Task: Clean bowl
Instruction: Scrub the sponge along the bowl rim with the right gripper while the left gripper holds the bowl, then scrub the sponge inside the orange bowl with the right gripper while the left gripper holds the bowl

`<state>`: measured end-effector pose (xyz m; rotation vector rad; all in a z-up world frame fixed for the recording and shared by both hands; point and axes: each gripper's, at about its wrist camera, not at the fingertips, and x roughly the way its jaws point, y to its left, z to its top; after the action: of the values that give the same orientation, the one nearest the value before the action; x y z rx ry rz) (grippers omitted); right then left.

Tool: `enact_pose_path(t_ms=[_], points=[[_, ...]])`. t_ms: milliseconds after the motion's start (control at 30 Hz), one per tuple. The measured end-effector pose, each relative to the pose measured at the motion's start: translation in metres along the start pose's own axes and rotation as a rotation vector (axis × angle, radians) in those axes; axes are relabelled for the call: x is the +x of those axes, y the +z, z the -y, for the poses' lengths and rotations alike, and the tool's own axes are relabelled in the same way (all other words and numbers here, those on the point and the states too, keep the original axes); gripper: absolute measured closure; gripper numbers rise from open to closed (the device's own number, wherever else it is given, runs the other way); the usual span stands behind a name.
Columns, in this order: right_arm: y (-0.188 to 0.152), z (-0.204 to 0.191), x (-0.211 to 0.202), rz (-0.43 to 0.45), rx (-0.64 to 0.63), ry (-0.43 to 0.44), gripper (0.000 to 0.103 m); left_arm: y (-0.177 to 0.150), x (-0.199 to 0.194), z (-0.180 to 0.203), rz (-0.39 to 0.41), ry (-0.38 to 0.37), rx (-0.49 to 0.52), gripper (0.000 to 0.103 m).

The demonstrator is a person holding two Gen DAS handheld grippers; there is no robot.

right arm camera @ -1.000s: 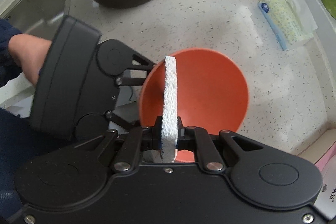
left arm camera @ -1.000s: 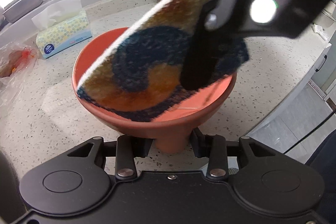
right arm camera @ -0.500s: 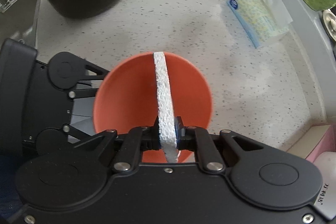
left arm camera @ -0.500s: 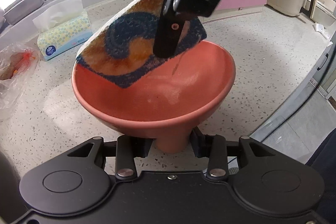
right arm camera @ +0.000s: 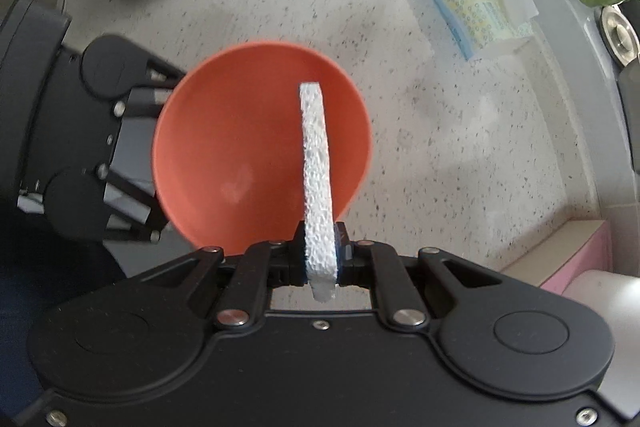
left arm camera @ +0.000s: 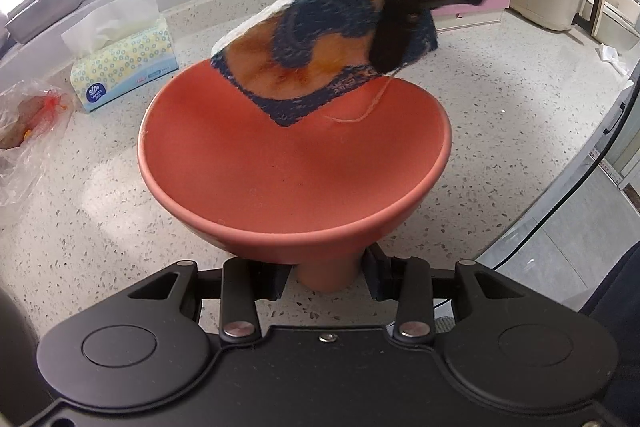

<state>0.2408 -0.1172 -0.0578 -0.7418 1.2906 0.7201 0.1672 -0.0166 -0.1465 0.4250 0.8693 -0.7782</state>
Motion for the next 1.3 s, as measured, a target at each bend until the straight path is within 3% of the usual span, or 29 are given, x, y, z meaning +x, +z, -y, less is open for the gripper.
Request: enact_pose_path(t_ms=[633,1300], points=[[-0.013,-0.035,-0.012,0.033,-0.026,0.094,0.091,0.003,0.0,0.002,-0.013,0.009,-0.002,0.065],[0.011,-0.031,-0.015,0.117,0.03,0.076,0.091,0.005,0.001,-0.001,-0.012,0.023,-0.008,0.065]])
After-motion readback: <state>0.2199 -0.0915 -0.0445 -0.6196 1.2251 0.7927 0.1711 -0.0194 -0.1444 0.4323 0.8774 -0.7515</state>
